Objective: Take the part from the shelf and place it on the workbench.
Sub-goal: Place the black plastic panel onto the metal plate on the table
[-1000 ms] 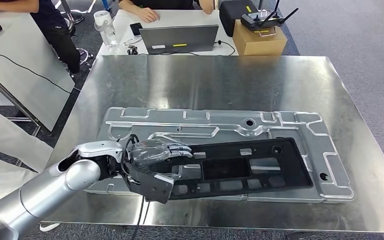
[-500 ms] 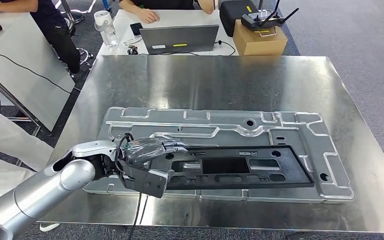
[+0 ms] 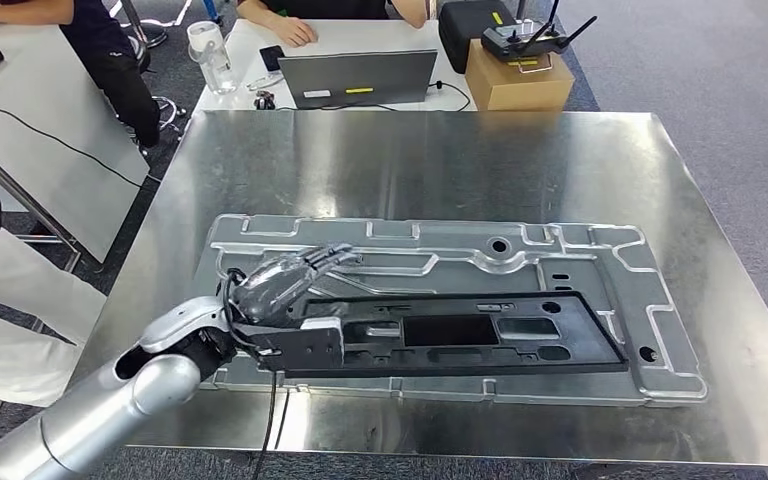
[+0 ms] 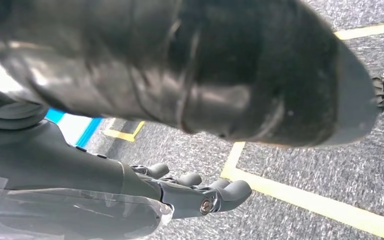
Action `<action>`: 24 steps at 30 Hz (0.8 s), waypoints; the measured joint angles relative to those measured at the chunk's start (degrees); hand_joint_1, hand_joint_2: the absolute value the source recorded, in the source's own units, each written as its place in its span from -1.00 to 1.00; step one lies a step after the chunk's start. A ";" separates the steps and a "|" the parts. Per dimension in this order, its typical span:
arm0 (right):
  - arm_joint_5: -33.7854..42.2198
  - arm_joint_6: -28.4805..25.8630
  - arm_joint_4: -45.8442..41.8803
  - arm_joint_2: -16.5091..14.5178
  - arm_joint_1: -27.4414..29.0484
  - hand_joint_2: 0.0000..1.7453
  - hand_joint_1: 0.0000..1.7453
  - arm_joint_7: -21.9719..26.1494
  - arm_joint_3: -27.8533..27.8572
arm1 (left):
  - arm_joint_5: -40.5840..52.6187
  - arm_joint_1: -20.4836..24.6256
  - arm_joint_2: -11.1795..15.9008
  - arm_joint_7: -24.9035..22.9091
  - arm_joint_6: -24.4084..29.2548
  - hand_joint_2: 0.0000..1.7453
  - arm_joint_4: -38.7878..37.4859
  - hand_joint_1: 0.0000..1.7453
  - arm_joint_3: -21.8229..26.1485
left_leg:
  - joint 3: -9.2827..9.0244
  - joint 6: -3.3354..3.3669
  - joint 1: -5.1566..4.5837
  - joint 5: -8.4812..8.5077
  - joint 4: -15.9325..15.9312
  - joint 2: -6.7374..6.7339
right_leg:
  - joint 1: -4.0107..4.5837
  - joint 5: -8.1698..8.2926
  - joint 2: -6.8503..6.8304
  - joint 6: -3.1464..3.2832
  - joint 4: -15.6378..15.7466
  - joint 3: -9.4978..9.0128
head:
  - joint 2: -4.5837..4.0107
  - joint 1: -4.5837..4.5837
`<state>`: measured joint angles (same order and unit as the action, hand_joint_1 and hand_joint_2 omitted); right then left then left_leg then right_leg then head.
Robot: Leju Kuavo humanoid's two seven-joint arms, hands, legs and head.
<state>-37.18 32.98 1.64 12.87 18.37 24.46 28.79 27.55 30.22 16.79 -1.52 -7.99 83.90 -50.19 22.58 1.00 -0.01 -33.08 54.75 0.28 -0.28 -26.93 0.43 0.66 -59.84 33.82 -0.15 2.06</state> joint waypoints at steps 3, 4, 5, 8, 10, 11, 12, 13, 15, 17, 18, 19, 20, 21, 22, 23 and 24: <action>0.73 -0.84 0.00 -0.98 0.61 -1.00 -1.00 -0.05 0.50 | 9.93 -7.69 -3.51 -3.62 9.83 -1.00 4.27 -1.00 4.69 | 0.01 -0.03 0.00 -0.04 -0.02 -0.07 | 0.01 -0.05 0.04 -0.05 0.00 0.01 | 0.00 0.00; 0.90 -1.03 0.00 -1.20 0.77 -1.00 -1.00 -0.05 0.65 | 12.28 -9.47 -4.41 -4.03 12.13 -1.00 5.40 -1.00 5.84 | 0.02 -0.03 0.00 -0.04 -0.02 -0.07 | 0.01 -0.05 0.04 -0.05 0.01 0.01 | 0.00 -0.01; 1.02 -1.19 0.00 -1.33 0.88 -1.00 -1.00 -0.05 0.76 | 13.75 -10.60 -4.98 -4.19 13.61 -1.00 6.16 -1.00 6.66 | 0.02 -0.02 0.00 -0.04 -0.02 -0.07 | 0.01 -0.06 0.04 -0.06 0.01 0.01 | 0.00 -0.01; 1.11 -1.30 0.00 -1.43 0.94 -1.00 -1.00 -0.05 0.83 | 14.62 -11.44 -5.42 -4.23 14.59 -1.00 6.74 -1.00 7.37 | 0.02 -0.02 0.00 -0.05 -0.02 -0.07 | 0.00 -0.06 0.04 -0.07 0.01 0.01 | 0.00 -0.01; 1.15 -1.32 0.00 -1.53 1.01 -1.00 -1.00 -0.05 0.87 | 15.17 -12.14 -5.86 -4.21 15.19 -1.00 7.28 -1.00 8.18 | 0.02 -0.02 0.00 -0.06 -0.02 -0.07 | 0.00 -0.06 0.04 -0.07 0.01 0.01 | 0.00 -0.01; 1.22 -1.34 0.00 -1.73 1.13 -1.00 -1.00 -0.05 0.99 | 16.38 -13.49 -6.60 -4.07 15.81 -1.00 8.30 -1.00 9.93 | 0.01 -0.01 0.00 -0.07 -0.02 -0.07 | -0.01 -0.06 0.04 -0.07 0.01 -0.01 | 0.00 -0.01; 1.28 -1.36 0.00 -1.94 1.27 -1.00 -1.00 -0.05 1.12 | 18.00 -15.10 -7.47 -3.90 16.33 -1.00 9.47 -1.00 11.96 | 0.00 -0.01 -0.01 -0.08 -0.01 -0.07 | -0.02 -0.06 0.04 -0.08 0.02 -0.02 | 0.00 -0.01; 1.33 -1.37 0.00 -2.14 1.41 -1.00 -1.00 -0.05 1.23 | 19.80 -16.66 -8.35 -3.74 16.68 -1.00 10.52 -1.00 14.07 | -0.02 0.00 -0.02 -0.09 0.02 -0.07 | -0.04 -0.04 0.03 -0.09 0.04 -0.03 | 0.00 -0.01; 1.43 -1.39 0.00 -2.43 1.58 -1.00 -1.00 -0.07 1.38 | 22.97 -18.74 -9.67 -3.49 16.84 -1.00 11.66 -1.00 17.10 | -0.03 0.00 -0.05 -0.09 0.09 -0.08 | -0.09 0.00 0.03 -0.15 0.08 -0.05 | 0.00 -0.01; 1.49 -1.45 0.00 -2.60 1.59 -1.00 -1.00 -0.14 1.45 | 24.62 -19.56 -10.30 -3.30 16.90 -1.00 11.71 -1.00 18.56 | -0.02 0.01 -0.08 -0.10 0.14 -0.08 | -0.14 0.03 0.02 -0.21 0.09 -0.07 | 0.00 -0.01; 1.51 -1.48 0.00 -2.68 1.58 -1.00 -1.00 -0.17 1.48 | 25.16 -19.97 -10.57 -3.18 16.98 -1.00 11.72 -1.00 19.10 | -0.02 0.03 -0.11 -0.10 0.17 -0.08 | -0.17 0.06 0.02 -0.24 0.09 -0.07 | 0.00 -0.01; 1.52 -1.51 0.00 -2.75 1.58 -1.00 -1.00 -0.21 1.50 | 25.58 -20.36 -10.84 -3.06 17.08 -1.00 11.72 -1.00 19.54 | -0.01 0.05 -0.15 -0.12 0.21 -0.08 | -0.21 0.08 0.02 -0.28 0.09 -0.07 | 0.00 -0.01; 1.52 -1.54 0.00 -2.81 1.57 -1.00 -1.00 -0.24 1.52 | 25.89 -20.69 -11.08 -2.97 17.19 -1.00 11.73 -1.00 19.89 | 0.00 0.10 -0.20 -0.14 0.26 -0.08 | -0.26 0.11 0.02 -0.34 0.09 -0.07 | 0.00 -0.01; 1.53 -1.58 0.00 -2.87 1.56 -1.00 -1.00 -0.26 1.55 | 26.14 -20.95 -11.30 -2.91 17.34 -1.00 11.74 -1.00 20.24 | 0.02 0.16 -0.25 -0.16 0.33 -0.08 | -0.32 0.15 0.02 -0.41 0.09 -0.08 | 0.00 -0.01; 1.54 -1.63 0.00 -2.94 1.56 -1.00 -1.00 -0.27 1.58 | 26.38 -21.14 -11.48 -2.86 17.51 -1.00 11.75 -1.00 20.54 | 0.05 0.22 -0.30 -0.17 0.40 -0.07 | -0.37 0.20 0.02 -0.50 0.09 -0.07 | 0.00 -0.01; 1.54 -1.71 0.00 -3.02 1.55 -1.00 -1.00 -0.28 1.60 | 26.57 -21.30 -11.63 -2.83 17.68 -1.00 11.78 -1.00 20.80 | 0.09 0.30 -0.36 -0.17 0.48 -0.07 | -0.43 0.26 0.02 -0.60 0.10 -0.08 | 0.00 -0.01; 1.55 -1.78 0.00 -3.10 1.55 -1.00 -1.00 -0.29 1.61 | 26.73 -21.45 -11.75 -2.81 17.83 -1.00 11.83 -1.00 21.04 | 0.14 0.41 -0.42 -0.16 0.55 -0.07 | -0.49 0.34 0.02 -0.74 0.14 -0.08 | 0.00 0.00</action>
<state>-35.64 31.20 1.64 9.77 19.92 24.17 30.39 54.28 8.77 5.04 -4.33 9.83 95.73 -29.15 22.72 1.41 -0.43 -33.24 55.30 0.21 -0.77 -26.60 0.45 -0.07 -59.70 33.74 -0.15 2.06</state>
